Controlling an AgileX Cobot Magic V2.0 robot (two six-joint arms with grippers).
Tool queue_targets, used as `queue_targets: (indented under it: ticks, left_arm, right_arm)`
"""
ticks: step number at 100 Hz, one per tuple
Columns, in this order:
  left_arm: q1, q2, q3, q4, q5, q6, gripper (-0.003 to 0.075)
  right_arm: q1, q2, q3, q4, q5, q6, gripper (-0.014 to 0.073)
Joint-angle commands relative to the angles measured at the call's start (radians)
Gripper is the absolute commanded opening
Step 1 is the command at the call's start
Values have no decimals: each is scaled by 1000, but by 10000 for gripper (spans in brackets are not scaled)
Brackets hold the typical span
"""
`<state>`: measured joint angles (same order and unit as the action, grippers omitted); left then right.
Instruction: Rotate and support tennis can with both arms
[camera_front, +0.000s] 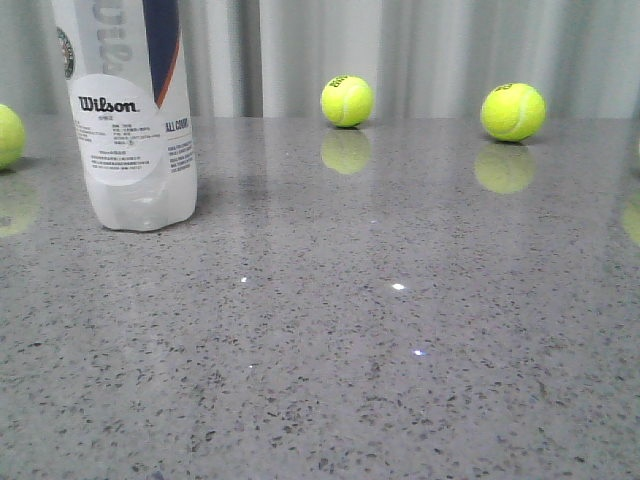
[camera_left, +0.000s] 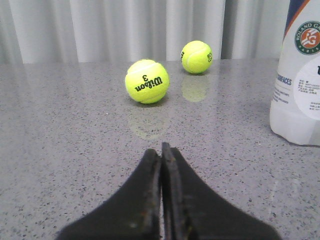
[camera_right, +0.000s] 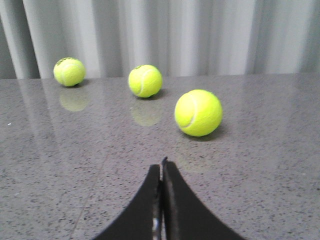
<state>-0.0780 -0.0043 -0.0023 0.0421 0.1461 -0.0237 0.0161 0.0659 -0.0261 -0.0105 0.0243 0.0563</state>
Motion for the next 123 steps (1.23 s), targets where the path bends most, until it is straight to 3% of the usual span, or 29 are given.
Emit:
queue_targets:
  ticks: [1, 17, 123]
  left_arm:
    - [1, -39, 47, -7, -75, 0, -21]
    - [1, -39, 47, -7, -75, 0, -21]
    - [1, -39, 47, -7, -77, 0, -21]
  right_arm:
    - [-20, -21, 12, -37, -136, 7, -57]
    - [-26, -103, 35, -55, -95, 10, -57]
    - [-26, -100, 35, -56, -80, 10, -57]
